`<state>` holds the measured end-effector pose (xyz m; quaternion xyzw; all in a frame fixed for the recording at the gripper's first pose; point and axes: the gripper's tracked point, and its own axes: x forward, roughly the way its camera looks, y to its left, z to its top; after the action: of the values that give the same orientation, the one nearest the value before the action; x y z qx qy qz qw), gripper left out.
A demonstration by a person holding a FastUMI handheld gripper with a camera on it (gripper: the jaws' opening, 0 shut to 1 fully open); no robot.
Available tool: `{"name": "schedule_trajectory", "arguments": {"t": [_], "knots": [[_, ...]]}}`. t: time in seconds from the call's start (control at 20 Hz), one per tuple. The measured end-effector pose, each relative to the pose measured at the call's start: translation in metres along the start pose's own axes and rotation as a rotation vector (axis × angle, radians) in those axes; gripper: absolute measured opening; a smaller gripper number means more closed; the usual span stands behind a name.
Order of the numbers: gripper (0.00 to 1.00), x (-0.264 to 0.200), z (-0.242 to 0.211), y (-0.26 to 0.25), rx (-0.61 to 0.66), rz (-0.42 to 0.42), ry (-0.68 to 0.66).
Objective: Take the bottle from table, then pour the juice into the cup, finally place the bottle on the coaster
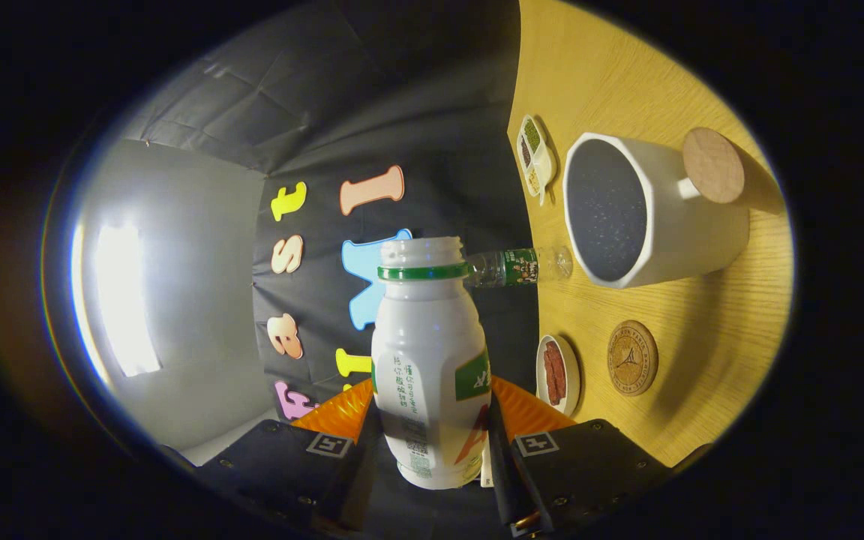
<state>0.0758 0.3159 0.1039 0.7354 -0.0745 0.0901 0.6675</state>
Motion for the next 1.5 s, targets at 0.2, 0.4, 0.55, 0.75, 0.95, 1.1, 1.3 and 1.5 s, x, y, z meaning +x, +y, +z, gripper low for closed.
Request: {"name": "schedule_trajectory", "arguments": {"t": [0.2,0.4,0.55,0.75,0.95,1.1,1.3,1.5], "knots": [[0.64,0.0011,0.0019,0.0019,0.035,0.008,-0.011],[0.64,-0.0008,0.0022,0.0012,0.037,0.006,-0.009],[0.64,0.0003,0.0020,0.0020,0.043,0.008,-0.010],[0.64,0.0002,0.0012,0.0037,0.053,0.012,-0.011],[0.64,0.0008,-0.0005,0.0055,0.058,0.014,-0.009],[0.64,0.0008,-0.0009,0.0053,0.063,0.016,-0.010],[0.64,0.0014,-0.0014,0.0069,0.078,0.022,-0.012],[0.64,-0.0003,-0.0032,0.0082,0.089,0.025,-0.012]]}}
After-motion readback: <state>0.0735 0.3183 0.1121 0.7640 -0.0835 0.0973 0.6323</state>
